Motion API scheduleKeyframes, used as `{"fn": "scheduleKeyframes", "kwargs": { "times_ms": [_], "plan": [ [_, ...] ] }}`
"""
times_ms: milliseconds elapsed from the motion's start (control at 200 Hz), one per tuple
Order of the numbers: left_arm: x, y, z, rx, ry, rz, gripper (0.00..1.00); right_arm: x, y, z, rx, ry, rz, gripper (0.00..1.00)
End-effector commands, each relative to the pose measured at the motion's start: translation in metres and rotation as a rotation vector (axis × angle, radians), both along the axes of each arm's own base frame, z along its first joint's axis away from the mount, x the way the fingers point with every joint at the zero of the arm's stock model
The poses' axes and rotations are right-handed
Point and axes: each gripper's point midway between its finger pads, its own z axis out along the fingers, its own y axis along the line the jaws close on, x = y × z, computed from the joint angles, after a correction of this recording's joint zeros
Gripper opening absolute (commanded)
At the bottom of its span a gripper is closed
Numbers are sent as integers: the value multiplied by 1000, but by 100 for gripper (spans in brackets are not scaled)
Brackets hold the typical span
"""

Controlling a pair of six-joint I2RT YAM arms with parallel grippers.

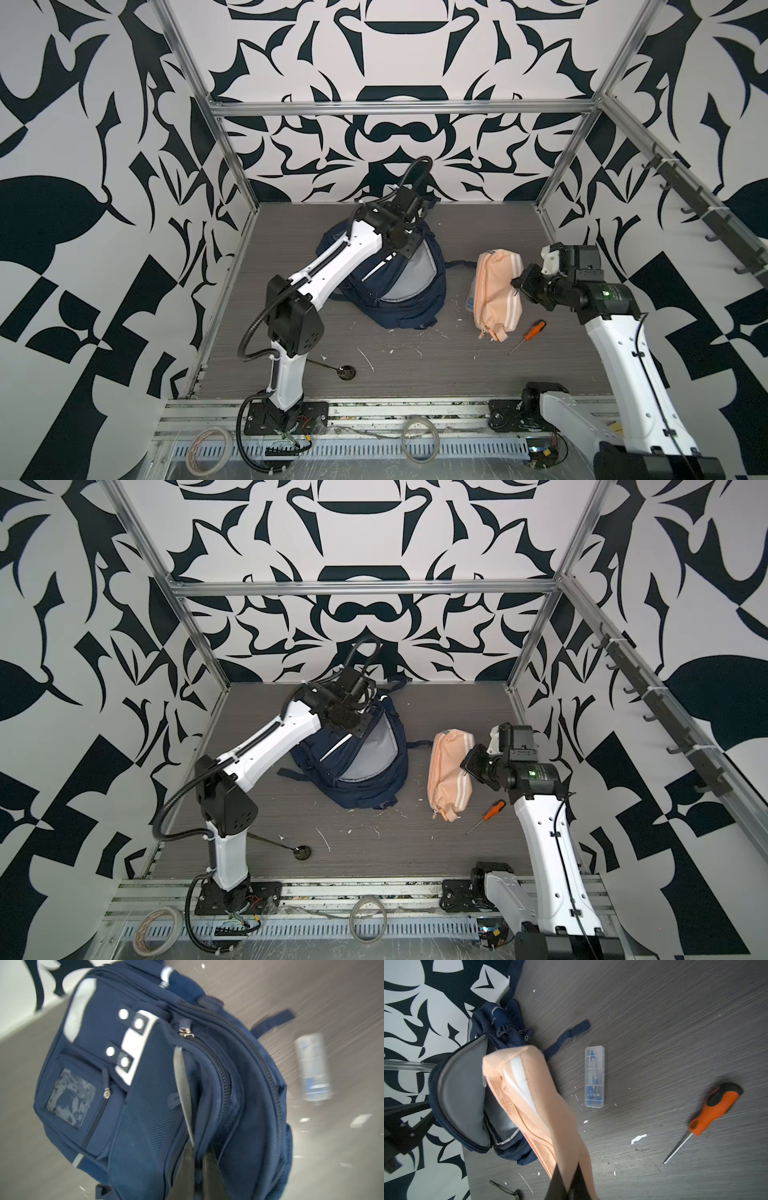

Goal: Pack the student bag
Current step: 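Lift the pink pencil case toward the backpack while left pulls its opening wide, then push the pink pencil case into the backpack opening with right while left holds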

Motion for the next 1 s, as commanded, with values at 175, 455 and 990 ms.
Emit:
{"fn": "scheduleKeyframes", "kwargs": {
  "times_ms": [175, 455, 990],
  "plan": [
    [-42, 3, 75, -318, 120, 60, 0, 53, 73, 31, 224, -77, 5, 0],
    [-48, -18, 79, -488, 206, 95, 0, 75, 159, -10, 354, 4, 14, 0],
    [-63, -63, 98, -695, 271, 16, 0, 145, 235, -66, 435, 55, 50, 0]
  ]
}}
